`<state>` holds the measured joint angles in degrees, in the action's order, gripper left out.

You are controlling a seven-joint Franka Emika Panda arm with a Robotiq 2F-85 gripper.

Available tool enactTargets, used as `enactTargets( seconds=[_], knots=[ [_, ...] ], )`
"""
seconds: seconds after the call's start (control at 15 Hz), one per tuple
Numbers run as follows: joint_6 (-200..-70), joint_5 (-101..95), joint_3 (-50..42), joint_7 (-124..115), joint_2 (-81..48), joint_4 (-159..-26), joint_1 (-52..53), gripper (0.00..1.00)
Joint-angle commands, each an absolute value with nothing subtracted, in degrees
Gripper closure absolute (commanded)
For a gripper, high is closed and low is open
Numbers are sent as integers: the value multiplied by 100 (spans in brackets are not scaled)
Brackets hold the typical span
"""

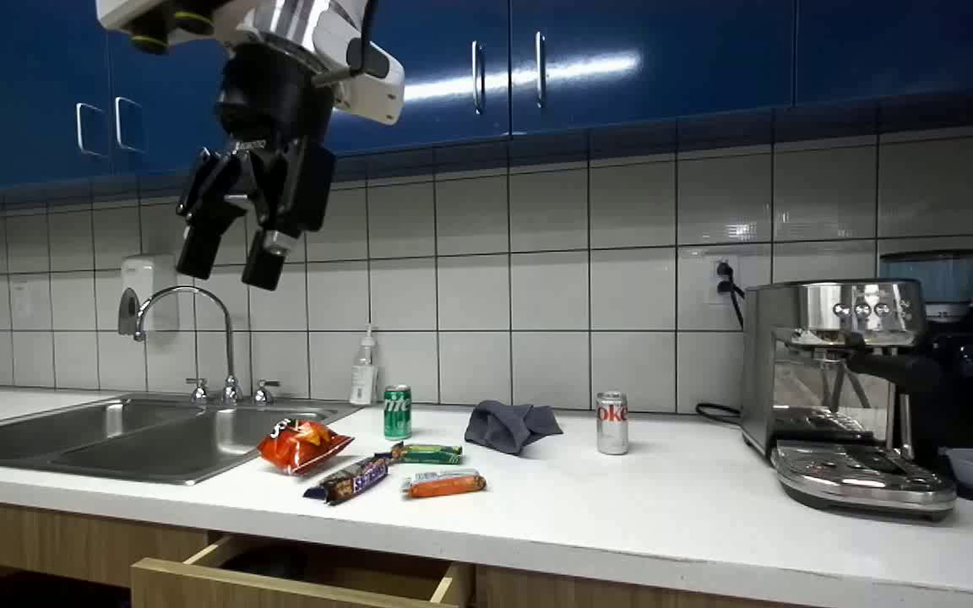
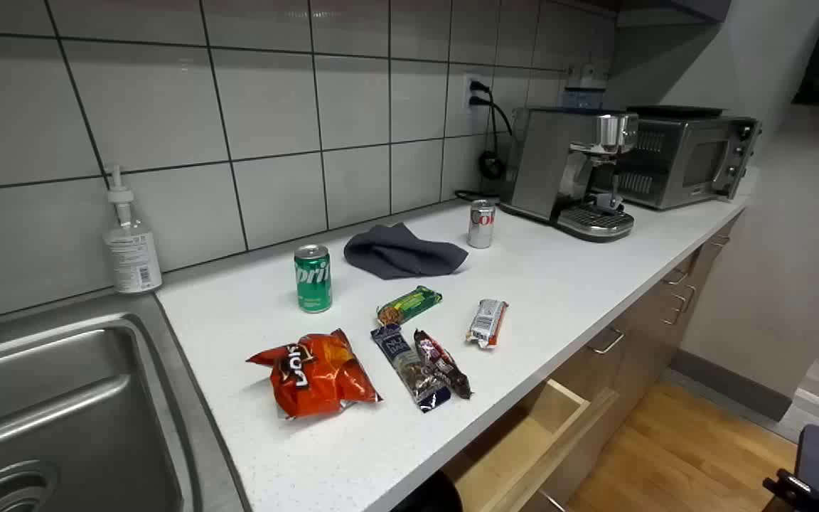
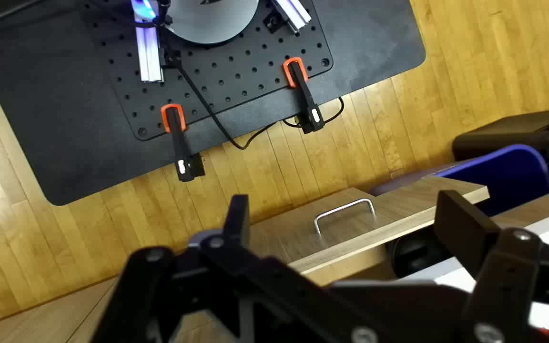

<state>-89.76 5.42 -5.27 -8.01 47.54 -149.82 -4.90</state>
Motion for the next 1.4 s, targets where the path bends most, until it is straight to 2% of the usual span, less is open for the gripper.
enactTargets(
  seconds=[0.0, 0.8, 1.33],
  knots=[
    [-8963, 590, -447, -738, 4736, -14972, -596, 0],
    [-9117, 606, -490, -613, 4650, -15074, -560, 0],
    [-10013, 555, -314, -386, 4365, -15534, -380, 0]
  ],
)
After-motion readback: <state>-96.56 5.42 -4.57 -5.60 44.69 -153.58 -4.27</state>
